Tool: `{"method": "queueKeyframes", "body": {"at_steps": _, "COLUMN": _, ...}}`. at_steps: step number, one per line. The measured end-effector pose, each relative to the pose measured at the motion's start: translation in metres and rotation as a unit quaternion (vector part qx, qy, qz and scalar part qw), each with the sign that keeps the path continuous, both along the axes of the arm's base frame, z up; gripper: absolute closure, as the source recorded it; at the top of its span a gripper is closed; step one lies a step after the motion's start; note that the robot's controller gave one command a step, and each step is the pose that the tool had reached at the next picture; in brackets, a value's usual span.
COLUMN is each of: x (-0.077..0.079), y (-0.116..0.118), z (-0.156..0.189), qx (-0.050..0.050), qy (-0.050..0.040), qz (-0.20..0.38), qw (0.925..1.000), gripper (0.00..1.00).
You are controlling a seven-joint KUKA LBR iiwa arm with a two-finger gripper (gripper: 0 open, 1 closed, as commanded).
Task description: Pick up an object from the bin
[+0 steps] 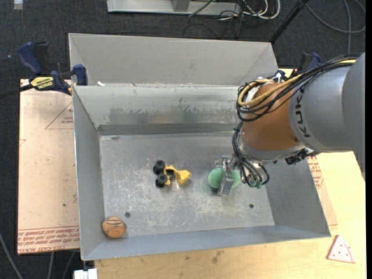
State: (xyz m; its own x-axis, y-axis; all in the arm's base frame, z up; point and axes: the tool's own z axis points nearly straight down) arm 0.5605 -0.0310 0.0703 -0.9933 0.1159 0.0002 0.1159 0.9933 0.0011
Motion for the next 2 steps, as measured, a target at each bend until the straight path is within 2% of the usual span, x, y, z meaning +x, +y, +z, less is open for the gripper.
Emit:
{"method": "queueKeyframes", "body": {"at_steps": 1, "x": 0.0, "y": 0.0, "z": 0.0, "qx": 0.0, "qy": 0.0, "qz": 0.0, "qw": 1.0, "gripper": 1.0}}
{"method": "queueKeyframes", "body": {"at_steps": 2, "x": -0.012, "y": 0.022, "z": 0.192, "qx": 0.0, "qy": -0.0059, "qz": -0.029, "qw": 0.9996, "gripper": 1.0}}
